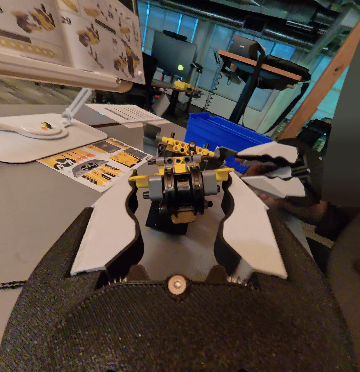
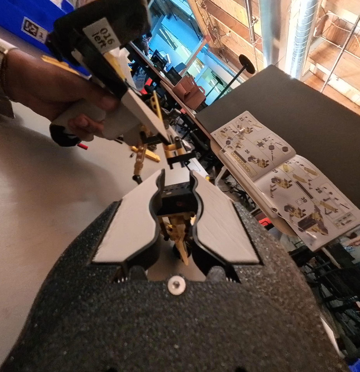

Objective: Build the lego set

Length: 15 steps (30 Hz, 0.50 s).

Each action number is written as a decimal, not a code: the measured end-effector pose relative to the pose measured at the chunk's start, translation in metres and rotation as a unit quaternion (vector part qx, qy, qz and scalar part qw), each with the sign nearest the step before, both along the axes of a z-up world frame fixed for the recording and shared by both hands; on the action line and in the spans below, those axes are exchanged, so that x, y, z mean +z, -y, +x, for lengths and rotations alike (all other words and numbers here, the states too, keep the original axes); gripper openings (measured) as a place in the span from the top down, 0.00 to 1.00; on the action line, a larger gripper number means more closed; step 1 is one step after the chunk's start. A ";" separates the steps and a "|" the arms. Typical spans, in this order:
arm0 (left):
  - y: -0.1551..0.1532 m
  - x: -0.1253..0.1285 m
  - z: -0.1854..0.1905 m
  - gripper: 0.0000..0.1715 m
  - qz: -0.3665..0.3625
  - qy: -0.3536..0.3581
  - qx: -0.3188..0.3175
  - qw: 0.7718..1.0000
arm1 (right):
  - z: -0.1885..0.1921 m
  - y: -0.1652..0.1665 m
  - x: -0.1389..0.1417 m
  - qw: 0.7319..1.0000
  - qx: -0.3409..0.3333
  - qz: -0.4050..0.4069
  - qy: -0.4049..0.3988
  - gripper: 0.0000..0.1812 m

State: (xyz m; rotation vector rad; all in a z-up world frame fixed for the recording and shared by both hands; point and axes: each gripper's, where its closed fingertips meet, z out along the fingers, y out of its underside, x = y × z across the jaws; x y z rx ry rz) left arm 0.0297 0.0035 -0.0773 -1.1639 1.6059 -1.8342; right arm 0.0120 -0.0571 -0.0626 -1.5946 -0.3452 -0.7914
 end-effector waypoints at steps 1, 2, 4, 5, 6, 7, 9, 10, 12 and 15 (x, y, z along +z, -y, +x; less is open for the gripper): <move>0.001 -0.002 0.000 0.53 0.003 -0.002 -0.006 1.000 | 0.002 0.002 0.002 1.000 -0.002 0.004 -0.002 0.87; 0.001 -0.005 0.000 0.53 0.014 -0.001 -0.009 1.000 | 0.004 0.004 0.005 1.000 -0.003 0.009 -0.005 0.88; 0.001 -0.010 0.000 0.53 0.040 0.008 -0.011 0.999 | 0.008 0.009 0.012 1.000 -0.003 0.021 -0.012 0.88; 0.001 -0.011 0.000 0.53 0.045 0.013 -0.012 0.999 | 0.009 0.012 0.017 0.999 -0.001 0.030 -0.019 0.88; 0.001 -0.010 0.000 0.53 0.042 0.013 -0.016 0.999 | 0.011 0.015 0.022 0.999 0.001 0.041 -0.030 0.88; 0.001 -0.008 -0.001 0.53 0.037 0.018 -0.020 0.999 | 0.014 0.019 0.027 0.998 0.003 0.053 -0.042 0.89; 0.000 -0.008 0.000 0.53 0.033 0.018 -0.021 0.999 | 0.021 0.025 0.037 0.995 0.002 0.077 -0.068 0.89; 0.000 -0.010 0.001 0.53 0.036 0.011 -0.019 0.999 | 0.025 0.028 0.040 0.993 0.000 0.085 -0.080 0.89; 0.000 -0.016 0.004 0.53 0.056 -0.004 -0.012 0.998 | 0.033 0.034 0.046 0.990 -0.006 0.100 -0.099 0.89; 0.003 -0.019 0.006 0.53 0.074 -0.008 -0.010 0.997 | 0.043 0.039 0.052 0.986 -0.013 0.114 -0.120 0.89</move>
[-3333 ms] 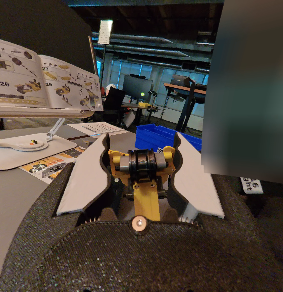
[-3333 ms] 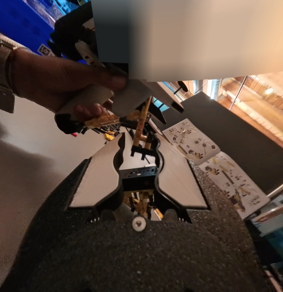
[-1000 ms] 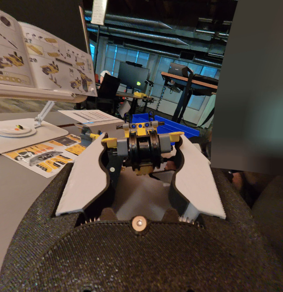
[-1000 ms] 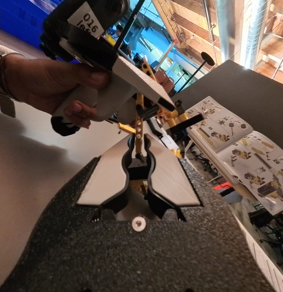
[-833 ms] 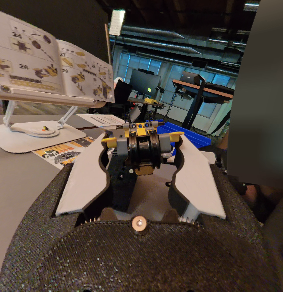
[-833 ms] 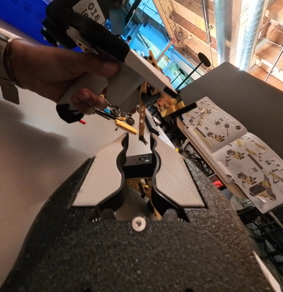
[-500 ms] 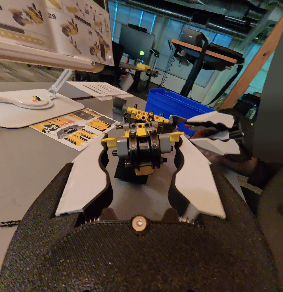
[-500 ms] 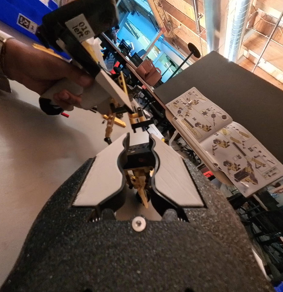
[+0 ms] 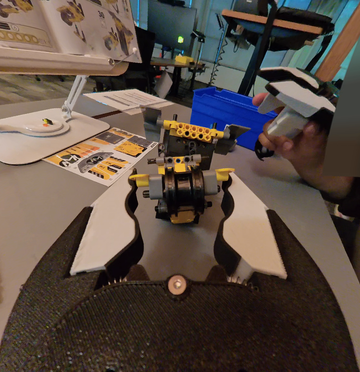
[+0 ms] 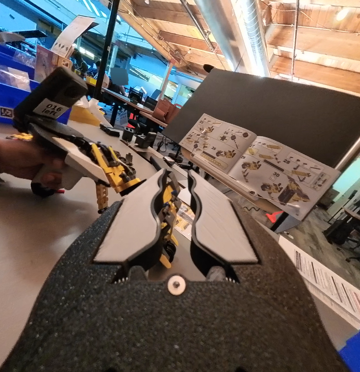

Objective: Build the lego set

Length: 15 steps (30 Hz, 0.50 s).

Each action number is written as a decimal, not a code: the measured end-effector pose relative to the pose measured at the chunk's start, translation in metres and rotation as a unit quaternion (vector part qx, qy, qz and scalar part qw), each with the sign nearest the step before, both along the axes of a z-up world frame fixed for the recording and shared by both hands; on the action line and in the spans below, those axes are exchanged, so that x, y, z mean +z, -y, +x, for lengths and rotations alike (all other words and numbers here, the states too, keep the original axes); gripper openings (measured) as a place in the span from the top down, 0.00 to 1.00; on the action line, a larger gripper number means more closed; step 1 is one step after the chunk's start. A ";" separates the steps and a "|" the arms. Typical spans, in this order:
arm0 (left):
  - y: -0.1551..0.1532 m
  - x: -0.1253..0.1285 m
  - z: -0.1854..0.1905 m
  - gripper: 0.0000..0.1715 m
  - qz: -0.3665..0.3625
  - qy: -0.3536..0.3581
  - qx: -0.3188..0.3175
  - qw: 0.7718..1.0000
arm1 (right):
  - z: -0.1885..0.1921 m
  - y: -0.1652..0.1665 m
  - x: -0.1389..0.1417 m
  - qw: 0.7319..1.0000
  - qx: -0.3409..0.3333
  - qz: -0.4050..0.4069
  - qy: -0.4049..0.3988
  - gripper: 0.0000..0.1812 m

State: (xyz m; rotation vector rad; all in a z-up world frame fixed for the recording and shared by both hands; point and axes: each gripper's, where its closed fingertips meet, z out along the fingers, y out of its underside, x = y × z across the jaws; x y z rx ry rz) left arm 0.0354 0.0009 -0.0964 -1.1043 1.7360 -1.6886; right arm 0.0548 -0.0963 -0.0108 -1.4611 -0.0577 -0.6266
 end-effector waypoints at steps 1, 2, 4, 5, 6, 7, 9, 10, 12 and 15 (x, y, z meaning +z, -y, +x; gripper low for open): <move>0.001 0.000 0.000 0.53 -0.005 -0.001 -0.001 1.000 | 0.002 0.001 0.001 1.000 -0.003 0.003 -0.004 0.89; 0.002 0.000 0.001 0.53 -0.008 -0.005 0.000 1.000 | 0.004 0.002 0.002 1.000 -0.004 0.004 -0.006 0.89; 0.004 -0.002 0.001 0.53 -0.002 -0.008 -0.001 1.000 | 0.005 0.003 0.002 1.000 -0.007 0.005 -0.006 0.89; 0.004 -0.003 0.001 0.53 0.005 -0.009 0.001 1.000 | 0.005 0.003 0.002 1.000 -0.008 0.005 -0.005 0.89; 0.005 -0.004 0.001 0.53 0.011 -0.010 0.000 1.000 | 0.004 0.003 0.002 1.000 -0.007 0.004 -0.004 0.89; 0.006 -0.005 0.001 0.53 0.016 -0.010 0.000 1.000 | 0.004 0.003 0.002 1.000 -0.007 0.003 -0.002 0.89; 0.007 -0.006 0.002 0.53 0.024 -0.010 0.002 1.000 | 0.002 0.002 0.002 1.000 -0.006 0.002 0.002 0.89; 0.008 -0.006 0.002 0.53 0.026 -0.010 0.003 1.000 | 0.001 0.002 0.002 1.000 -0.006 0.002 0.003 0.89; 0.007 -0.006 0.003 0.53 0.029 -0.010 0.007 1.000 | 0.000 0.002 0.002 1.000 -0.006 0.002 0.007 0.89; 0.006 -0.006 0.004 0.53 0.030 -0.009 0.007 0.999 | 0.000 0.003 0.004 1.000 -0.007 0.005 0.008 0.89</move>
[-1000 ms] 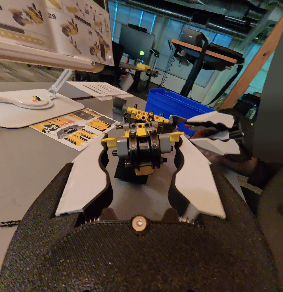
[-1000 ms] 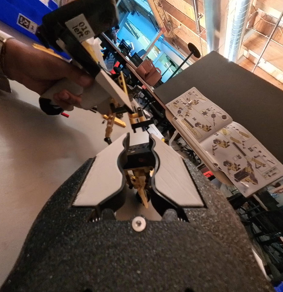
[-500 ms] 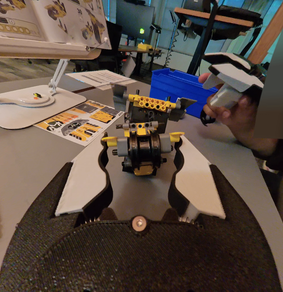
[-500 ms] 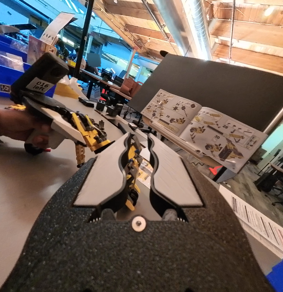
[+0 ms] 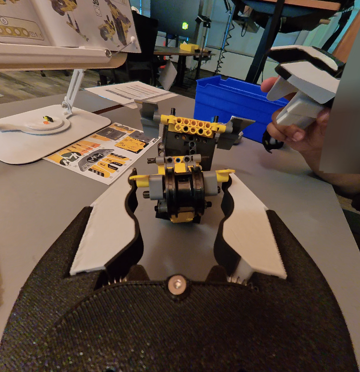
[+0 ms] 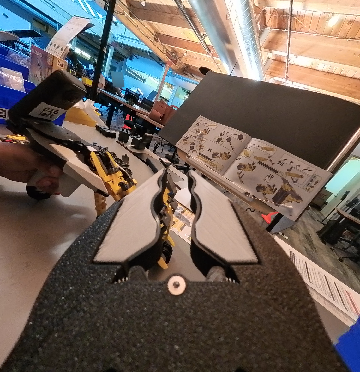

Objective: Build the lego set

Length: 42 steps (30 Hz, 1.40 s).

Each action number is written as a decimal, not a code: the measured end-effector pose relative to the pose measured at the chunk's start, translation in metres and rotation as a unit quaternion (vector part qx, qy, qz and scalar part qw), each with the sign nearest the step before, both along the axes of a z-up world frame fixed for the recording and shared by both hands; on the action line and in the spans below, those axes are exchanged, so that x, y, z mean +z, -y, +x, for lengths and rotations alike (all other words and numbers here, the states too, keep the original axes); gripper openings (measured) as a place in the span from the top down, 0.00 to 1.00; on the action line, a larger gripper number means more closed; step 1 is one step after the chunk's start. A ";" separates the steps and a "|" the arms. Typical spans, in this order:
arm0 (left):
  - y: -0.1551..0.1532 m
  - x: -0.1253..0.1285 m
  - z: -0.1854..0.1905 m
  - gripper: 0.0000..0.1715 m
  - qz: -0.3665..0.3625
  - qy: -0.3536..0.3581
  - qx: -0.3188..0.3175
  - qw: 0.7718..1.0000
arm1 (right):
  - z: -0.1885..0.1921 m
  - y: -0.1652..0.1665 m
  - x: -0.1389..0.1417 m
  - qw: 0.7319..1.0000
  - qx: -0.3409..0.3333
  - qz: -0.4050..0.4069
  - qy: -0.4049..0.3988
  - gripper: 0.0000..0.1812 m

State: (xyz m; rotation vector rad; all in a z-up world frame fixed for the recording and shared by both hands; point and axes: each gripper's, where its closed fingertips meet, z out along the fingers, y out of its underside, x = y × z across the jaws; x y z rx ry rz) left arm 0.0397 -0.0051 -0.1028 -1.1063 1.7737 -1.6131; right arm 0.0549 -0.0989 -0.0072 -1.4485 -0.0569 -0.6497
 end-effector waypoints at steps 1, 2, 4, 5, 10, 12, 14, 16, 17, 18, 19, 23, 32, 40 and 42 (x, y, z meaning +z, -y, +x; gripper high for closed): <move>0.000 0.000 0.000 0.53 -0.002 -0.001 -0.002 1.000 | 0.001 0.000 0.000 1.000 0.000 0.001 -0.001 0.89; 0.000 0.000 0.000 0.53 -0.004 -0.002 -0.003 1.000 | 0.001 0.001 0.001 1.000 -0.001 0.002 -0.002 0.89; 0.000 0.000 0.000 0.53 -0.004 -0.002 -0.003 1.000 | 0.002 0.001 0.001 1.000 -0.002 0.004 -0.006 0.89; 0.000 0.000 0.000 0.53 -0.004 -0.002 -0.004 1.000 | 0.003 0.001 0.001 1.000 -0.002 0.004 -0.007 0.89; 0.001 0.000 0.000 0.53 -0.006 -0.002 -0.009 1.000 | 0.004 0.002 0.001 1.000 -0.003 0.006 -0.009 0.89; 0.001 0.000 -0.001 0.53 -0.005 -0.002 -0.011 1.000 | 0.004 0.002 0.001 1.000 -0.004 0.005 -0.008 0.89; 0.002 0.000 -0.001 0.53 -0.006 -0.001 -0.013 1.000 | 0.005 0.002 0.001 1.000 -0.005 0.004 -0.008 0.89; 0.003 0.001 -0.002 0.53 -0.006 0.000 -0.019 1.000 | 0.005 0.002 0.001 1.000 -0.005 0.004 -0.008 0.89; 0.004 0.001 -0.002 0.53 -0.005 0.003 -0.022 1.000 | 0.005 0.002 0.001 1.000 -0.005 0.004 -0.007 0.89; 0.004 0.001 -0.002 0.53 -0.004 0.004 -0.023 1.000 | 0.005 0.002 0.001 1.000 -0.006 0.004 -0.007 0.89; 0.005 0.001 -0.002 0.53 -0.003 0.004 -0.025 1.000 | 0.005 0.002 0.000 1.000 -0.007 0.003 -0.007 0.89; 0.006 0.005 -0.003 0.53 -0.010 0.016 -0.029 0.999 | 0.008 0.002 -0.001 1.000 -0.012 0.000 -0.008 0.89; 0.005 0.007 0.002 0.53 -0.029 0.014 -0.030 0.999 | 0.018 0.005 -0.004 0.999 -0.022 -0.003 -0.033 0.89; 0.008 0.007 0.000 0.53 -0.023 0.018 -0.036 0.999 | 0.023 0.005 -0.006 0.999 -0.024 -0.005 -0.047 0.89; 0.008 0.007 0.000 0.53 -0.022 0.019 -0.037 0.999 | 0.023 0.005 -0.007 0.998 -0.024 -0.006 -0.051 0.89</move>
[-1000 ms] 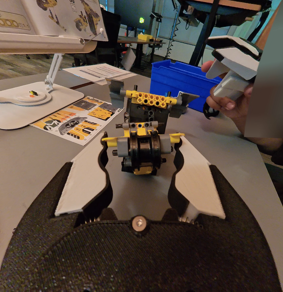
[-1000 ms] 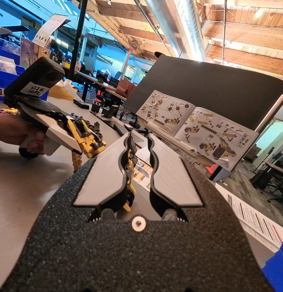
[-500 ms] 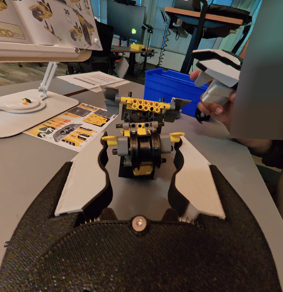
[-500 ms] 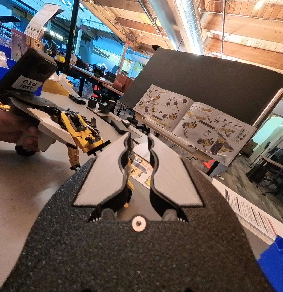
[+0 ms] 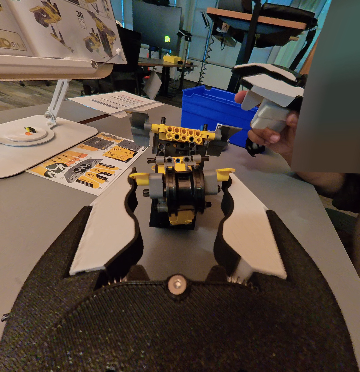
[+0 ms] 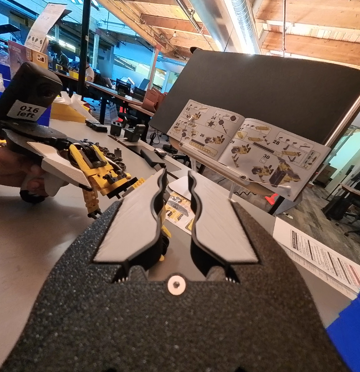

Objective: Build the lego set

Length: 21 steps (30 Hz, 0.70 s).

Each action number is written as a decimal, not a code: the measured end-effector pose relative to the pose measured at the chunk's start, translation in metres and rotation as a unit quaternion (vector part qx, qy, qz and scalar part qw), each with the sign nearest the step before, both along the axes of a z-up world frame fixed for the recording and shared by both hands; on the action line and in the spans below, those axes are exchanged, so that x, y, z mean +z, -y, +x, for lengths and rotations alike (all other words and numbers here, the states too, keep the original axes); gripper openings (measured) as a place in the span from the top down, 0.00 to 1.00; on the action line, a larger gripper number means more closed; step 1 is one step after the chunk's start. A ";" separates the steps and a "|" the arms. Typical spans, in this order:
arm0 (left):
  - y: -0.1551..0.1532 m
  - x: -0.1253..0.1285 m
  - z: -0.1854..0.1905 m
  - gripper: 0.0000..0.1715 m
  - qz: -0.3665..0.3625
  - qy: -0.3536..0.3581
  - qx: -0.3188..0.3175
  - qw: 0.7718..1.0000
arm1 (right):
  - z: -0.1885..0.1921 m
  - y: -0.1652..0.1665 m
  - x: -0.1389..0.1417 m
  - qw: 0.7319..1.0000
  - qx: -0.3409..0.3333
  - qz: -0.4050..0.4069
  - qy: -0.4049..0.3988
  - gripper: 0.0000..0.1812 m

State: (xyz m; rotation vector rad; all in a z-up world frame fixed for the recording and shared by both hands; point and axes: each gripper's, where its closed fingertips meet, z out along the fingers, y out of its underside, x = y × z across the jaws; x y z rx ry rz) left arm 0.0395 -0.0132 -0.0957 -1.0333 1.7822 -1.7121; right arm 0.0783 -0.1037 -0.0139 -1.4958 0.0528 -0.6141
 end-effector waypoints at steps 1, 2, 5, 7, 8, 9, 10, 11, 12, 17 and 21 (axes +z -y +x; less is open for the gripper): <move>0.000 0.000 0.000 0.53 -0.001 0.001 0.000 1.000 | 0.000 0.000 0.000 1.000 0.000 0.000 -0.002 0.89; 0.000 0.001 0.000 0.53 -0.002 0.001 0.000 1.000 | 0.001 0.000 -0.001 1.000 0.000 0.000 -0.003 0.89; 0.001 0.001 0.001 0.53 -0.002 0.002 -0.001 1.000 | 0.001 0.000 -0.001 1.000 0.000 -0.001 -0.003 0.89; 0.001 0.001 0.001 0.53 0.000 0.002 -0.003 1.000 | 0.001 0.000 -0.001 1.000 0.000 -0.002 -0.003 0.89; 0.002 0.000 0.000 0.53 0.001 0.003 -0.004 1.000 | 0.001 0.000 -0.002 1.000 0.000 -0.003 -0.003 0.89; 0.002 0.000 0.000 0.53 0.003 0.003 -0.003 1.000 | 0.001 -0.001 -0.002 1.000 0.000 -0.004 -0.003 0.89; 0.002 0.000 0.000 0.53 0.004 0.003 -0.003 1.000 | 0.001 -0.001 -0.002 1.000 0.000 -0.004 -0.004 0.89; 0.002 0.000 0.001 0.53 0.004 0.002 -0.002 1.000 | 0.001 -0.001 -0.002 1.000 0.001 -0.005 -0.004 0.89; 0.002 0.000 0.001 0.53 0.005 0.002 -0.001 1.000 | 0.000 -0.001 -0.003 1.000 0.003 -0.005 -0.005 0.89; 0.002 -0.001 0.001 0.53 0.009 0.002 0.003 1.000 | -0.028 -0.006 -0.001 0.996 0.083 -0.005 -0.012 1.00; 0.002 0.000 0.001 0.53 0.015 0.008 0.007 1.000 | -0.069 -0.026 -0.030 0.978 0.184 -0.063 -0.070 1.00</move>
